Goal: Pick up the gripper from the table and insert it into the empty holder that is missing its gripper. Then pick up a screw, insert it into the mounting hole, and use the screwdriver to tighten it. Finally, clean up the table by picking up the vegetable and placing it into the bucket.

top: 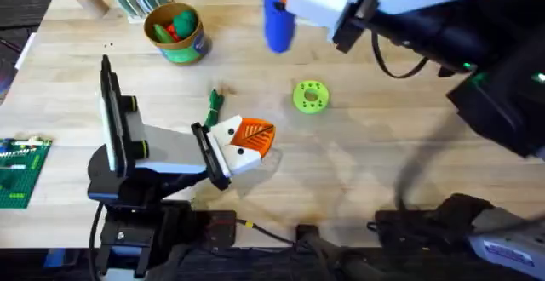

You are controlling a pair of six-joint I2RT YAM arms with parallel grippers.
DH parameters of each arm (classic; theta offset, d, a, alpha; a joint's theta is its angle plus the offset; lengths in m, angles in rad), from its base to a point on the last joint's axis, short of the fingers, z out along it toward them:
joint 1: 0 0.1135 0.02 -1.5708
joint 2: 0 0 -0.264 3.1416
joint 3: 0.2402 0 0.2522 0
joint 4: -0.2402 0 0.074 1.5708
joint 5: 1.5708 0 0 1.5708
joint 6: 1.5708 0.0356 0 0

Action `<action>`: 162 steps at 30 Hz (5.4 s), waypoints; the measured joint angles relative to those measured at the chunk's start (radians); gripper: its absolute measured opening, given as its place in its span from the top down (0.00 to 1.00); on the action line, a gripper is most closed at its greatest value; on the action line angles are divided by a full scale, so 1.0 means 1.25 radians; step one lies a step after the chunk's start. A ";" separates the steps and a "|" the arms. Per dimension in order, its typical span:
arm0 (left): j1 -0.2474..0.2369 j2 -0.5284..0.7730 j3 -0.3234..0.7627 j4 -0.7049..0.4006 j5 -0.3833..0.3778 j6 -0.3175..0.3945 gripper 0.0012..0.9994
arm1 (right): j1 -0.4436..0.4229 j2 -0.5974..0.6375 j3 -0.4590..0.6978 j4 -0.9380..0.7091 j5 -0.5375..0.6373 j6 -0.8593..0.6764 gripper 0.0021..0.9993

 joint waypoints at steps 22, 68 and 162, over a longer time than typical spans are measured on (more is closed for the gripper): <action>0.000 0.000 0.000 0.000 0.000 0.000 0.99 | -0.217 0.390 -0.002 -0.349 0.449 -0.777 0.98; 0.000 0.000 0.000 0.000 0.000 0.002 0.66 | -0.180 0.216 0.076 -0.482 0.491 -0.279 0.01; 0.000 0.882 0.792 -0.880 -0.817 0.270 0.01 | -0.180 0.180 0.076 -0.485 0.106 0.134 0.01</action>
